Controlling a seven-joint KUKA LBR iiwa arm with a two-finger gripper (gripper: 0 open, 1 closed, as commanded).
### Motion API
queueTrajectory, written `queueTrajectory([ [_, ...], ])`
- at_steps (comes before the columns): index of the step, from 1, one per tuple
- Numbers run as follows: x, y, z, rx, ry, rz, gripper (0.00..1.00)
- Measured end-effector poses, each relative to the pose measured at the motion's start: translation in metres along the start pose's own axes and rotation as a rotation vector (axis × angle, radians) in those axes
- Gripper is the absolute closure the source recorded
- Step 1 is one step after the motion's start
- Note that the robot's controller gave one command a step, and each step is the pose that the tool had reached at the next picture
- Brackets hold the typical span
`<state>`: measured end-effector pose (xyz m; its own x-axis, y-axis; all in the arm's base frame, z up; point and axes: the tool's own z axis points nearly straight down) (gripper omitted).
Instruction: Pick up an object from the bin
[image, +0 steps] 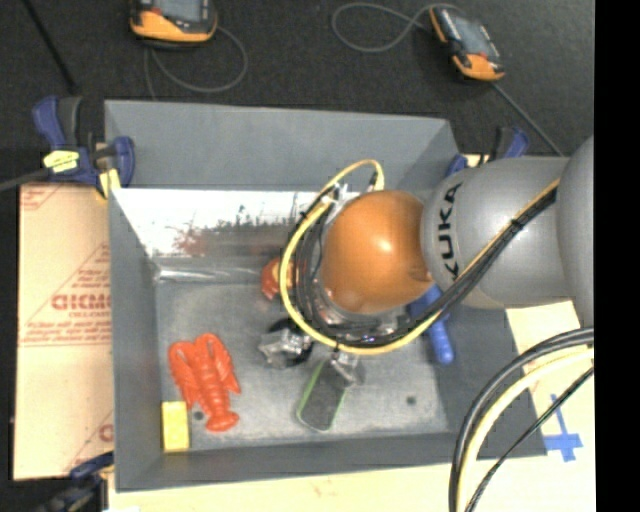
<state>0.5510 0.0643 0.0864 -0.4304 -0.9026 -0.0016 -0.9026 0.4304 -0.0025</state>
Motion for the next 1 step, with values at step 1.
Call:
queueTrajectory([
  [1,-0.0035,-0.0073,-0.0063,-0.001,-0.003,0.104,0.0],
])
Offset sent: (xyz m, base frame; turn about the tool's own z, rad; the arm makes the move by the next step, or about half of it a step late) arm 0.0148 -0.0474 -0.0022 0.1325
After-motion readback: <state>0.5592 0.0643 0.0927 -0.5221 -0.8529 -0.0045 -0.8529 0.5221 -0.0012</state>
